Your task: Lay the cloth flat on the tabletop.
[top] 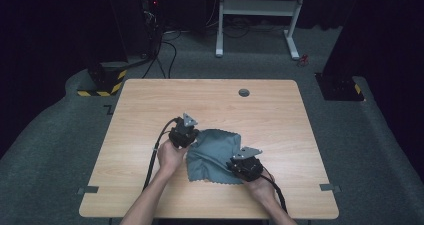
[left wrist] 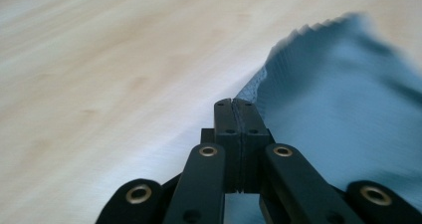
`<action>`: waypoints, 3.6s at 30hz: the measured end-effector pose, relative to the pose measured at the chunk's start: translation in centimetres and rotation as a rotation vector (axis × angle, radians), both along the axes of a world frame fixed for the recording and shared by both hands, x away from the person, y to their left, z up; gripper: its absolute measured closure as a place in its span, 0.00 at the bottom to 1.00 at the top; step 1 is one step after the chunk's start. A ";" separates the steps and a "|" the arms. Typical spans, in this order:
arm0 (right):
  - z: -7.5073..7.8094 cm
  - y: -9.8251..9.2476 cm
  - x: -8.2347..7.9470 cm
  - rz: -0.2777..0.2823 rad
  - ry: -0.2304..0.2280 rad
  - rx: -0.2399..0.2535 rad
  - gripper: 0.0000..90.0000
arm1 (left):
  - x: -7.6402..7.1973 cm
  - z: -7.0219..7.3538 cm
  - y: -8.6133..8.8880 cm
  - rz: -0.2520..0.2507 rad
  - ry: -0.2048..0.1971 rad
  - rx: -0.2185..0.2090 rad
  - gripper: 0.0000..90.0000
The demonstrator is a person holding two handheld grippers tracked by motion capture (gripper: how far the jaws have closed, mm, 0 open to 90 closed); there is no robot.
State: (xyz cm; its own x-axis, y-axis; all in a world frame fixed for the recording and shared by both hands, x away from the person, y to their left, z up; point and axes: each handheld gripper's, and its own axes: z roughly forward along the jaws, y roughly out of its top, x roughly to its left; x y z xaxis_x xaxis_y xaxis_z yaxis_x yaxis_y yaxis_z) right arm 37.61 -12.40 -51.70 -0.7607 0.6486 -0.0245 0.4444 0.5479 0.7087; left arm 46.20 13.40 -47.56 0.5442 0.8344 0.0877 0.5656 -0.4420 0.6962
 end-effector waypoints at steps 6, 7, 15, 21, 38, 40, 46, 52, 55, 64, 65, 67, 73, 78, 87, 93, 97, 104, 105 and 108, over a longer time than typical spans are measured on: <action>-0.1 0.1 0.4 -0.008 0.009 0.016 0.81 | 2.7 -1.9 0.6 0.090 0.034 0.039 0.98; 0.1 0.2 0.5 -0.016 0.015 0.017 0.80 | 3.0 -2.4 0.6 0.102 0.052 0.028 0.85; 1.8 -2.7 1.9 -0.135 -0.015 0.112 0.78 | -2.3 -1.4 0.7 0.024 -0.021 0.015 0.53; 1.8 -3.6 5.1 -0.247 0.027 0.119 0.72 | -6.1 -3.2 2.4 0.047 -0.003 -0.053 0.50; 2.1 -0.5 7.6 -0.240 0.074 0.033 0.99 | -7.3 -5.1 3.3 0.080 -0.027 -0.116 0.42; 3.6 0.0 7.1 -0.214 0.036 0.044 0.99 | -7.3 -5.1 3.2 0.082 -0.029 -0.119 0.42; 5.6 4.3 5.2 -0.055 -0.024 0.016 0.99 | -7.3 -5.1 3.3 0.082 -0.029 -0.118 0.42; 3.1 7.8 4.6 0.088 0.061 -0.007 0.86 | -7.3 -5.1 3.3 0.081 -0.030 -0.117 0.42; 3.7 7.1 4.5 0.057 0.041 0.040 0.86 | -7.3 -5.1 3.2 0.082 -0.030 -0.117 0.42; 3.0 3.1 5.9 -0.075 0.066 0.027 0.84 | -7.3 -5.1 3.2 0.082 -0.030 -0.117 0.42; 2.7 3.1 5.9 -0.077 0.075 0.024 0.84 | -7.3 -5.1 3.2 0.082 -0.029 -0.117 0.42; 2.2 3.5 5.9 -0.057 0.078 0.022 0.84 | -7.3 -5.1 3.2 0.083 -0.029 -0.117 0.42; 1.7 5.6 6.2 -0.017 0.059 0.006 0.82 | -7.3 -5.1 3.2 0.084 -0.029 -0.117 0.42; 1.5 7.2 7.2 -0.010 0.063 -0.008 0.80 | -7.3 -5.1 3.2 0.085 -0.029 -0.118 0.42; 0.8 8.1 7.7 -0.004 0.092 -0.046 0.92 | -7.3 -5.1 3.2 0.084 -0.030 -0.117 0.42; 1.2 8.2 7.2 0.018 0.070 -0.051 0.99 | -7.3 -5.1 3.2 0.084 -0.030 -0.117 0.42; 2.4 7.3 7.0 0.009 0.032 -0.024 0.99 | -7.3 -5.1 3.2 0.085 -0.029 -0.118 0.42; 4.7 3.1 8.4 -0.113 -0.009 0.044 1.00 | -7.3 -5.1 3.2 0.085 -0.029 -0.114 0.42; 4.8 2.4 8.9 -0.142 -0.004 0.039 1.00 | -7.3 -5.1 3.2 0.086 -0.028 -0.115 0.42; 4.8 1.0 9.8 -0.194 -0.003 0.020 1.00 | -7.3 -5.1 3.2 0.085 -0.026 -0.115 0.42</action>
State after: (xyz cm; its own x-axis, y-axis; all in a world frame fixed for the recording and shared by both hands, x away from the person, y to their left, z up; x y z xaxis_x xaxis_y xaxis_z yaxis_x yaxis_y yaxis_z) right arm 47.42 -11.44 -46.93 -0.6215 0.7833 -0.0121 0.5383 0.4382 0.7198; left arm 38.85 16.63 -52.65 0.4697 0.8828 0.0025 0.5785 -0.3099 0.7545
